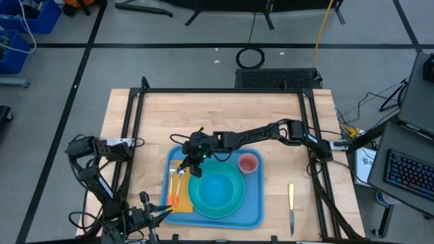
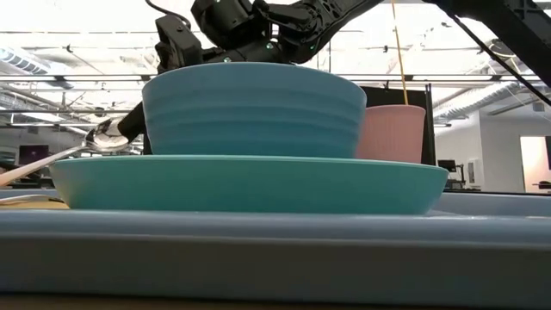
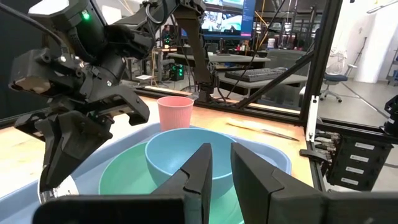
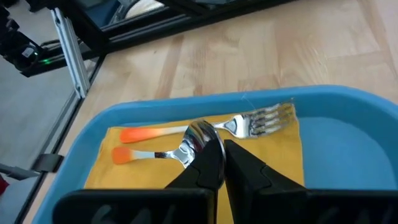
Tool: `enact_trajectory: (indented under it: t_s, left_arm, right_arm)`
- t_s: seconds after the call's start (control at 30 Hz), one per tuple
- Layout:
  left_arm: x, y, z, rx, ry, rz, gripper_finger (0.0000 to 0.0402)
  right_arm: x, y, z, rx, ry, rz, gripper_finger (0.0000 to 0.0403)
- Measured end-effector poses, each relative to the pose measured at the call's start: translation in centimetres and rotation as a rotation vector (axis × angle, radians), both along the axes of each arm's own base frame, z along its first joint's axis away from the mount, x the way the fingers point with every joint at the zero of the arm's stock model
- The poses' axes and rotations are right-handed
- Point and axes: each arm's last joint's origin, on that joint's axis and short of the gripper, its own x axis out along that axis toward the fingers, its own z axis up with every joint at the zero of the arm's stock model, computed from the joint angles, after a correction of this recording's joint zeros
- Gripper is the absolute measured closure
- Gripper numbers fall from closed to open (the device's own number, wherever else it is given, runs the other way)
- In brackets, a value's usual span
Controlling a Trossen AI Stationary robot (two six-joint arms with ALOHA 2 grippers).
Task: Set up tray
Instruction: Put the orange spoon on the yellow napkin to the right of the orange fork
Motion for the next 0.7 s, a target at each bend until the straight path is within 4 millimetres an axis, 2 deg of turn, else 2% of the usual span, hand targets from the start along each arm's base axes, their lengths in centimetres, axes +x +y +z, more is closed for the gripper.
enact_trajectory:
  t_s: [0.33,0.7]
  left_arm:
    - [0.0,0.0,0.0,-0.001,-0.001,0.0,0.0339]
    - [0.0,0.0,0.0,-0.003,-0.001,0.0,0.0339]
  right_arm:
    - [-0.03,-0.25,-0.11,-0.014,0.003,0.006,0.0388]
    - [-0.02,-0.27,-0.09,-0.02,-0.002,0.008,0.0312]
